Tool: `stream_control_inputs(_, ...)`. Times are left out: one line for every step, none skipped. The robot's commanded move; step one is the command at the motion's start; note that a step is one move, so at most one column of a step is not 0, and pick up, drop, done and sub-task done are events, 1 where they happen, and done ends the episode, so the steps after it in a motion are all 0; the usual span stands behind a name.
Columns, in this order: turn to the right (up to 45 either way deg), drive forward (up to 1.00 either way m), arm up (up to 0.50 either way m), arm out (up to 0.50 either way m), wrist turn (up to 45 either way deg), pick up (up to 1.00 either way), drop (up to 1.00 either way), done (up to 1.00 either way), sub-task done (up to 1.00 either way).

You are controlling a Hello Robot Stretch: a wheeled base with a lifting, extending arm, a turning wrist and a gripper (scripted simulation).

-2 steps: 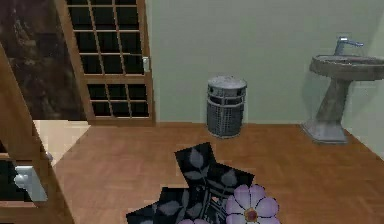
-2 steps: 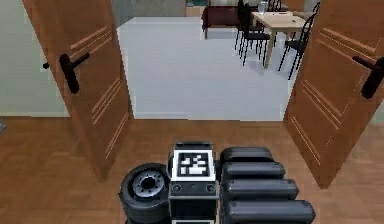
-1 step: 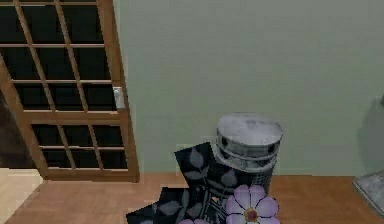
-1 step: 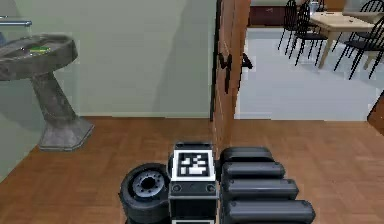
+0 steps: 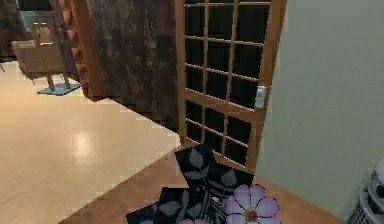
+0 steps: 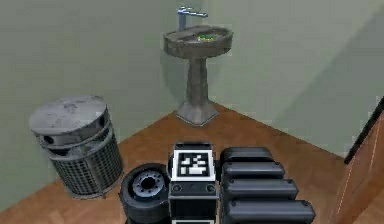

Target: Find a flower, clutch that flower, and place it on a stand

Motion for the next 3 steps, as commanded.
stream_control_inputs(0.0, 0.45, 0.00, 0.00, 0.0, 0.00, 0.00, 0.00, 0.00)
stream_control_inputs(-45.0, 0.00, 0.00, 0.00, 0.0, 0.00, 0.00, 0.00, 0.00)
stream_control_inputs(-9.0, 0.00, 0.00, 0.00, 0.0, 0.00, 0.00, 0.00, 0.00)
